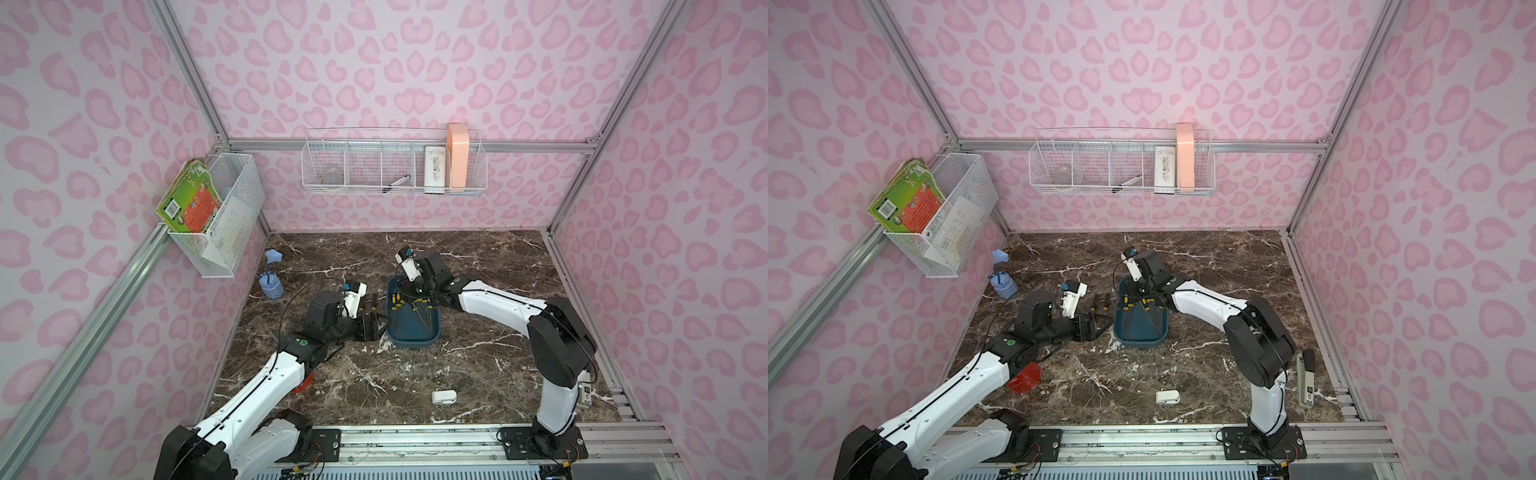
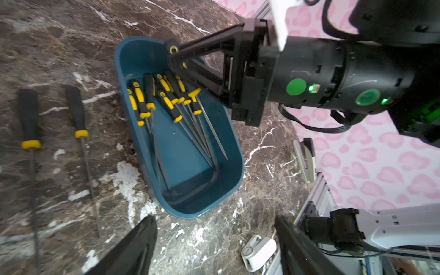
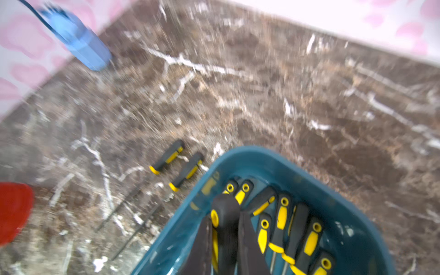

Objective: Take the file tool out of the storage box
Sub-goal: Pick up the file tool from the storage box.

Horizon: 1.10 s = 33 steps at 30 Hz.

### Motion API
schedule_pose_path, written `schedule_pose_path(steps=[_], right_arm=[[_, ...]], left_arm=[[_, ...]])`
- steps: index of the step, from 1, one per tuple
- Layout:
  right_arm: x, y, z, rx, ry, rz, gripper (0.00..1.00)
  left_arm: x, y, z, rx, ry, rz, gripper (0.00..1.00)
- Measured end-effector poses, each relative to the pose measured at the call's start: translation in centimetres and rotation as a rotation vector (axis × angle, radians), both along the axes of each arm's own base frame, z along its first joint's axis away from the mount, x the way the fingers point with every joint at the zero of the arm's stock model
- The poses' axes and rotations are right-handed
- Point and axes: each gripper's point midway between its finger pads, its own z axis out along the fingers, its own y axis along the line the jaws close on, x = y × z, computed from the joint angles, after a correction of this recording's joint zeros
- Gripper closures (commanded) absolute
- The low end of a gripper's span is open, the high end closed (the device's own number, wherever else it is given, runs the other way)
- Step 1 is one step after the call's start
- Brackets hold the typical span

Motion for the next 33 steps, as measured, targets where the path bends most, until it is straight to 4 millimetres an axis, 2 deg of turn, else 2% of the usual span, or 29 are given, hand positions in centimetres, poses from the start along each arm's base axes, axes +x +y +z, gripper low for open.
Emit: schedule_pose_path(steps=[2,7,11,15,18,22,26,28,31,33], right_arm=[[-0.6,-0.4,1.6,0.037,-0.026,0.007,0.95],[-1.9,-0.8,5.7,0.142,-0.100,0.029,0.95],[-4.4,-1.8,8.2,0.261,-0.147,0.066,0.98],[-6.9,-2.4,11.1,0.396,-0.190,0.120,0.98],[-8.6,-2.8,13.5,0.517,-0.215,0.161,0.97],[-10.7,-3.5,15.1,0.641,-0.214,0.197,0.96],[-12.0,-3.9,17.9,0.722,-0.266,0.222,0.96],[-12.5,-4.1,18.3,0.745,-0.273,0.224,0.95],[-12.5,-4.2,18.3,0.753,-0.271,0.213,0.95],[-12.4,-4.2,18.5,0.756,-0.276,0.204,0.95]], left_arm=[[-0.4,-0.9,0.3,-0.037,-0.014,-0.028,0.03],[-1.4,-2.7,1.0,-0.094,-0.048,-0.088,0.02],[-2.1,-3.6,1.3,-0.145,-0.071,-0.114,0.06],[-3.2,-5.0,2.8,-0.157,-0.130,-0.169,0.06],[-3.6,-5.9,2.8,-0.165,-0.151,-0.201,0.11],[-4.0,-7.0,2.3,-0.162,-0.143,-0.227,0.16],[-4.3,-7.9,2.4,-0.173,-0.160,-0.252,0.18],[-4.5,-8.2,2.3,-0.180,-0.169,-0.262,0.22],[-4.5,-8.7,1.9,-0.192,-0.176,-0.273,0.34],[-4.5,-9.1,2.0,-0.204,-0.177,-0.286,0.35]])
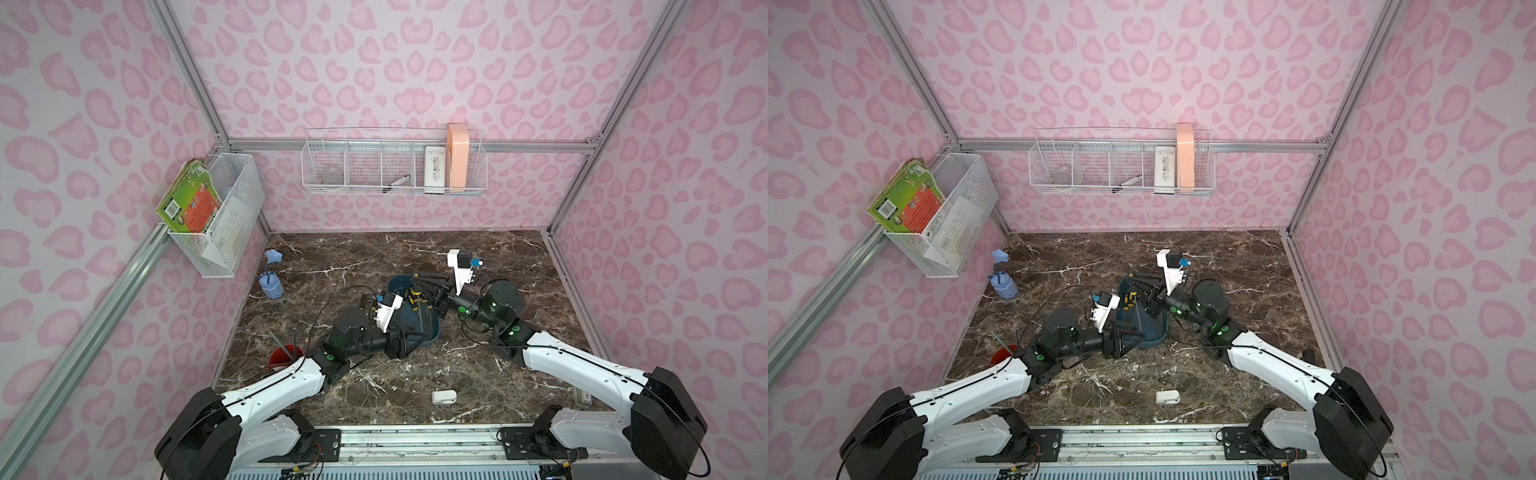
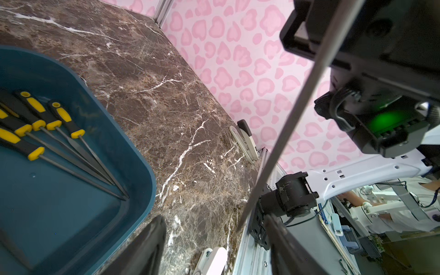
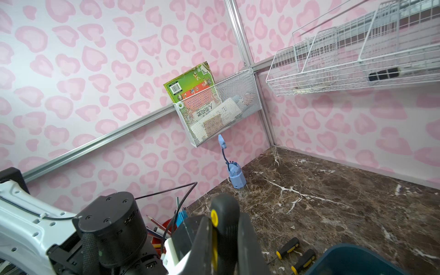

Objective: Take the file tool out of the storage box
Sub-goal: Pick up the file tool from the storage box.

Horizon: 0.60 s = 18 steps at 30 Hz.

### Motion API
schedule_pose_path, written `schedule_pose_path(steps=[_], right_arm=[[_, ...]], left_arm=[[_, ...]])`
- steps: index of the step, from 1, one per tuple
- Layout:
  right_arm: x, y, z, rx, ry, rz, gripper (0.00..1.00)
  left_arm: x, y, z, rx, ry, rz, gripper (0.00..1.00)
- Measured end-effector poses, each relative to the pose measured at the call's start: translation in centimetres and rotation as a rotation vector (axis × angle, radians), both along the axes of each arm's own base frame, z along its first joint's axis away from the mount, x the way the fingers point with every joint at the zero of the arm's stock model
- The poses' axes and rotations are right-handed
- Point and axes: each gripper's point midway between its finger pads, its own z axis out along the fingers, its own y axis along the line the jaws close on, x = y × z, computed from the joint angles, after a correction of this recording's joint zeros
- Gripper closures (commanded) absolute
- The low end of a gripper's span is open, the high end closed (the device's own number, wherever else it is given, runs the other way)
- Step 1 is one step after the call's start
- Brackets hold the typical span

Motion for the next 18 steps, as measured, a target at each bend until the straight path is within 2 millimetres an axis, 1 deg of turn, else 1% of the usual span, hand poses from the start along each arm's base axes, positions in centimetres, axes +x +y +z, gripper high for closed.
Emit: schedule_pose_path(steps=[3,4,6,7,8,13,16,18], right_arm=[[-0.2,0.2,0.0,0.001,-0.001,0.008,0.95],[-0.3,0.3,0.0,-0.001,0.001,0.011,0.95],[-0.3,0.4,-0.1,-0.003,0.004,0.010,0.95],[-0.3,0.4,-0.1,-0.004,0.004,0.009,0.95],[-0.2,0.4,-0.1,-0.004,0.005,0.005,0.95],[-0.1,0.4,-0.3,-0.010,0.007,0.000,0.95],[-0.1,0.3,-0.3,-0.008,0.007,-0.006,0.95],[0.0,0.3,-0.3,-0.009,0.007,-0.006,0.95]], left_arm=[[-0.2,-0.6,0.8,-0.025,-0.007,-0.023,0.37],[-0.3,-0.7,1.1,-0.032,-0.014,-0.028,0.40],[-0.4,-0.8,1.3,-0.037,-0.023,-0.032,0.41],[-0.4,-0.8,1.4,-0.038,-0.025,-0.032,0.45],[-0.5,-0.8,1.5,-0.038,-0.028,-0.033,0.47],[-0.7,-0.6,2.6,-0.042,-0.066,-0.032,0.48],[-0.7,-0.5,2.7,-0.036,-0.075,-0.032,0.52],[-0.7,-0.5,2.6,-0.028,-0.074,-0.033,0.57]])
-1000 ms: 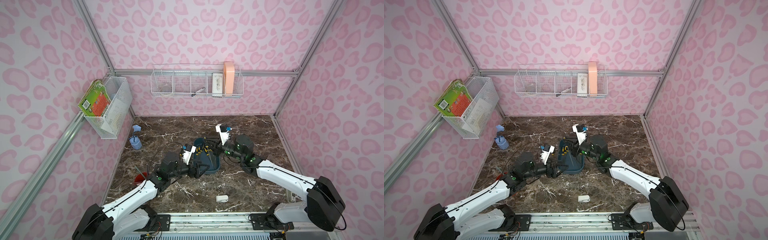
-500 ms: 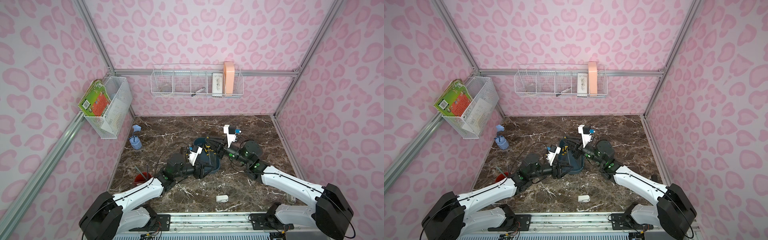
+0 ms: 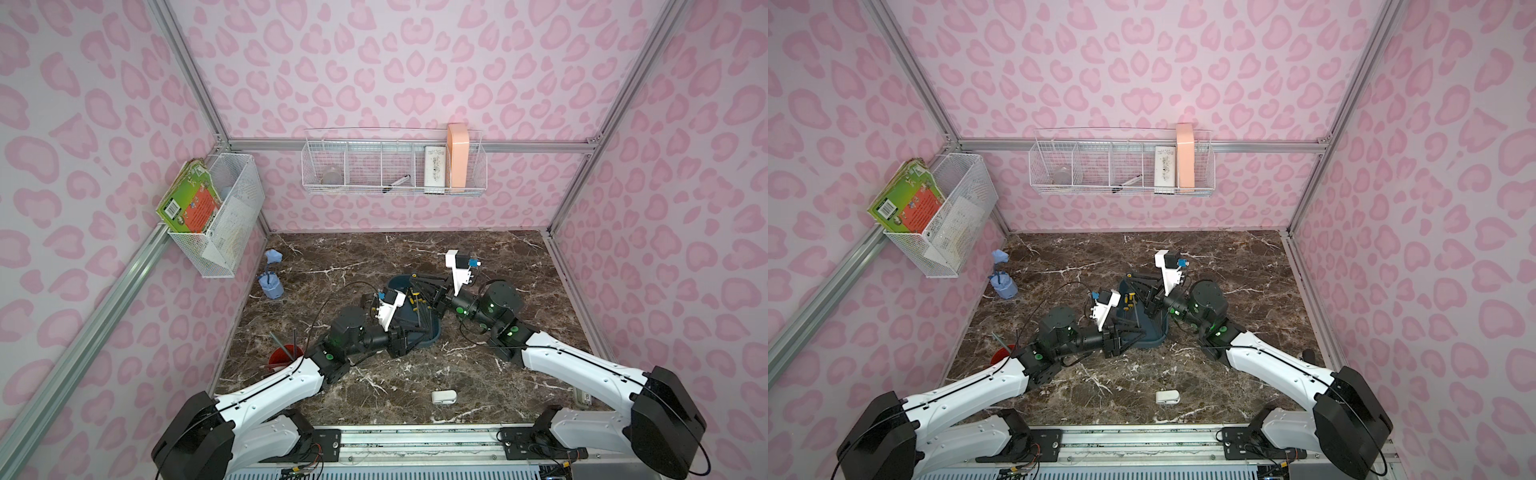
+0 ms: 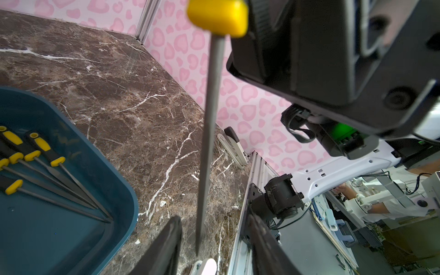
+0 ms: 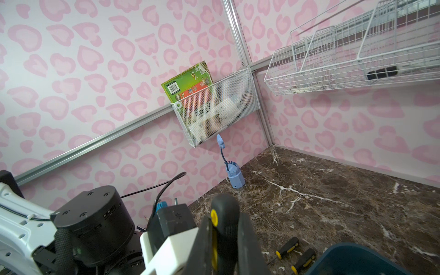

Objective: Take the file tool out of the storage box
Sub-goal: Pick up the file tool from the storage box.

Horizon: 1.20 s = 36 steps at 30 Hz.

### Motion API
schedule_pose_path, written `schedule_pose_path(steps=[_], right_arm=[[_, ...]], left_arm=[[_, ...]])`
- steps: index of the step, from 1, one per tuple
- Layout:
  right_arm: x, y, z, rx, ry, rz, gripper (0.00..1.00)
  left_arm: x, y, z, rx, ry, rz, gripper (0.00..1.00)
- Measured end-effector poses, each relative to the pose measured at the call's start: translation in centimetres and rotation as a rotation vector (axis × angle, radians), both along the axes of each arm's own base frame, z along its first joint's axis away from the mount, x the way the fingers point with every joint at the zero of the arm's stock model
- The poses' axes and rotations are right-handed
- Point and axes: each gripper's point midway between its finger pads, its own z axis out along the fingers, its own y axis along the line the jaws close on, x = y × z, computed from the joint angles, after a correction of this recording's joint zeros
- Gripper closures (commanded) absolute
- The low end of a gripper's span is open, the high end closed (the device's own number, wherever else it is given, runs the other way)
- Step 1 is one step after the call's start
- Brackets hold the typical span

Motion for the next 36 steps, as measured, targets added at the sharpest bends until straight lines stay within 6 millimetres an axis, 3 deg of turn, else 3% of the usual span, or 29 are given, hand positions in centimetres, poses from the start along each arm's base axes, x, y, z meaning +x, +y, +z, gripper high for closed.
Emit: schedule_pose_path(steps=[4,8,13,17,23,29,32,36], right_arm=[[0.0,0.0,0.0,0.001,-0.001,-0.003,0.95],[0.1,-0.1,0.0,0.001,0.000,-0.006,0.95],[0.0,-0.4,0.2,0.005,-0.007,-0.018,0.95],[-0.2,-0.7,0.7,0.009,-0.023,-0.028,0.93],[-0.1,-0.7,0.3,0.006,-0.012,-0.030,0.90],[-0.2,-0.8,0.0,0.013,-0.005,-0.028,0.75],[-0.5,-0.9,-0.1,0.010,-0.006,-0.020,0.52],[-0.6,-1.3,0.0,0.007,-0.015,-0.029,0.48]], left_arm=[[-0.1,0.0,-0.3,0.009,0.008,-0.003,0.58],[-0.1,-0.2,-0.6,0.017,0.020,-0.012,0.79],[-0.2,-0.3,-0.6,0.017,0.025,-0.020,0.80],[-0.3,-0.3,-0.5,0.018,0.022,-0.027,1.00],[-0.5,-0.3,-0.6,0.023,0.029,-0.031,1.00],[-0.8,0.2,-0.6,0.038,0.036,-0.016,1.00],[-0.9,0.6,-0.4,0.044,0.035,-0.001,1.00],[-0.8,1.4,-0.2,0.081,0.038,0.040,1.00]])
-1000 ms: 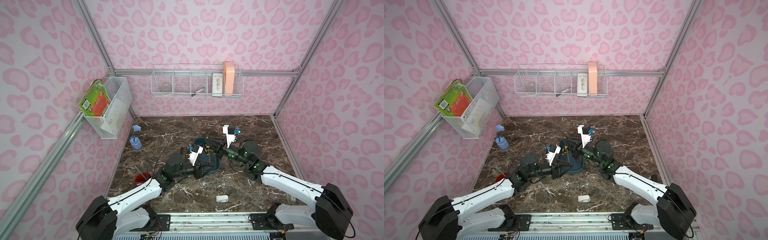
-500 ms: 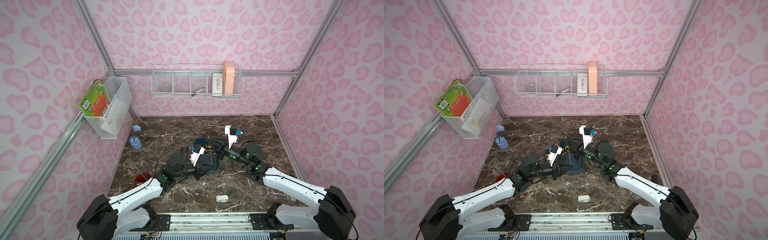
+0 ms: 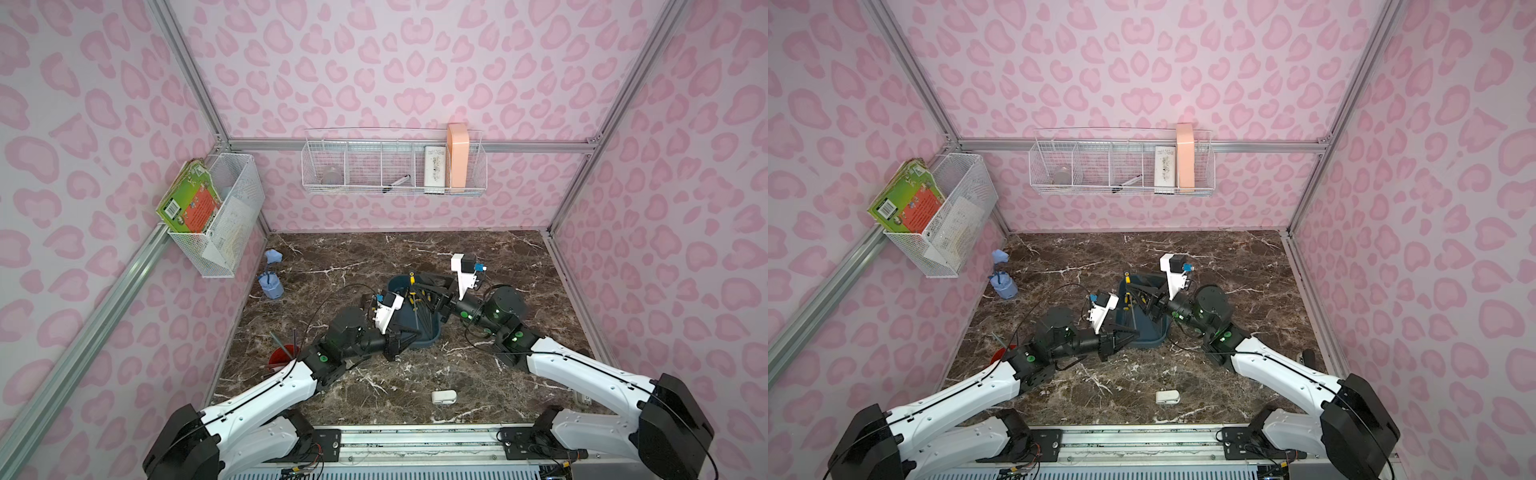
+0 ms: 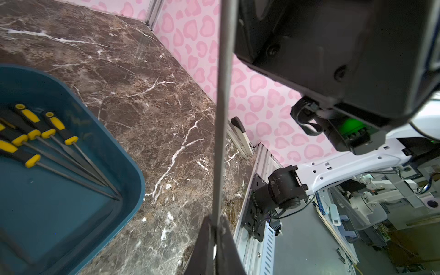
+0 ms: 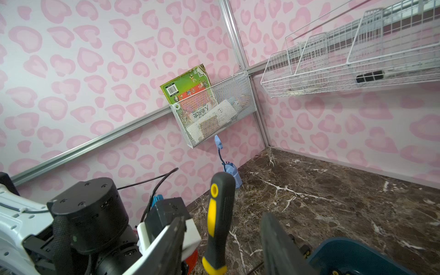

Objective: Take the file tool out of the storage box
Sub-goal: Pick up the file tool from the storage box.

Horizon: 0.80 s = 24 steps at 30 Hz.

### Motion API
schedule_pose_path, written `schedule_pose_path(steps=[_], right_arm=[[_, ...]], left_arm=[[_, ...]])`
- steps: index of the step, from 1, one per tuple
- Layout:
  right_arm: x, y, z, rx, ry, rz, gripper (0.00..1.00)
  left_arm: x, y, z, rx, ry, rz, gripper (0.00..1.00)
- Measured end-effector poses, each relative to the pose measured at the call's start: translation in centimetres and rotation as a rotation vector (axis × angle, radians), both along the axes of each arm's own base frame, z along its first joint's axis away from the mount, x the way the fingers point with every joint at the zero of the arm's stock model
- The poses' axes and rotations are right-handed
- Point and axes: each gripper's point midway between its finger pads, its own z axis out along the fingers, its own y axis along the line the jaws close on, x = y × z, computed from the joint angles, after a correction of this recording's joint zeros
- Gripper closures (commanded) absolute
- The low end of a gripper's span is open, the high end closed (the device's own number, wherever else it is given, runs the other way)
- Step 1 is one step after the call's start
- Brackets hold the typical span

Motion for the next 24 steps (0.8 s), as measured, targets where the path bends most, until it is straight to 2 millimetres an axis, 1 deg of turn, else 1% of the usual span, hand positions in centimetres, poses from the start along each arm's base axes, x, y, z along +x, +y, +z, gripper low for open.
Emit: schedule_pose_path(steps=[2,5,7,9,11,13,15,17,21,24], right_arm=[[0.0,-0.3,0.2,-0.003,-0.007,-0.013,0.46],[0.1,-1.0,0.4,-0.008,-0.017,-0.041,0.46],[0.3,-1.7,0.6,-0.011,-0.025,-0.067,0.46],[0.6,-2.2,0.7,-0.018,-0.028,-0.093,0.46],[1.0,-2.5,0.8,-0.031,-0.032,-0.116,0.46],[1.4,-2.8,0.7,-0.048,-0.026,-0.134,0.46],[1.8,-3.1,0.5,-0.063,-0.019,-0.148,0.46],[2.1,-3.2,0.2,-0.078,-0.007,-0.146,0.46],[2.3,-3.2,-0.2,-0.100,0.008,-0.138,0.45],[2.3,-2.9,-0.9,-0.126,0.023,-0.123,0.45]], left_arm=[[-0.2,0.7,0.3,0.022,-0.005,0.021,1.00],[-0.4,2.3,0.2,0.097,0.010,0.079,1.00],[0.0,3.9,-0.2,0.188,0.036,0.155,1.00],[0.9,6.1,-0.8,0.305,0.066,0.267,1.00],[1.0,8.3,-2.0,0.418,0.100,0.352,1.00],[0.9,10.6,-3.7,0.538,0.134,0.420,1.00],[0.8,13.3,-5.6,0.687,0.163,0.501,1.00],[1.0,15.4,-6.7,0.810,0.201,0.574,1.00],[1.7,17.8,-8.5,0.995,0.248,0.659,1.00],[2.4,18.9,-10.3,1.085,0.314,0.684,1.00]])
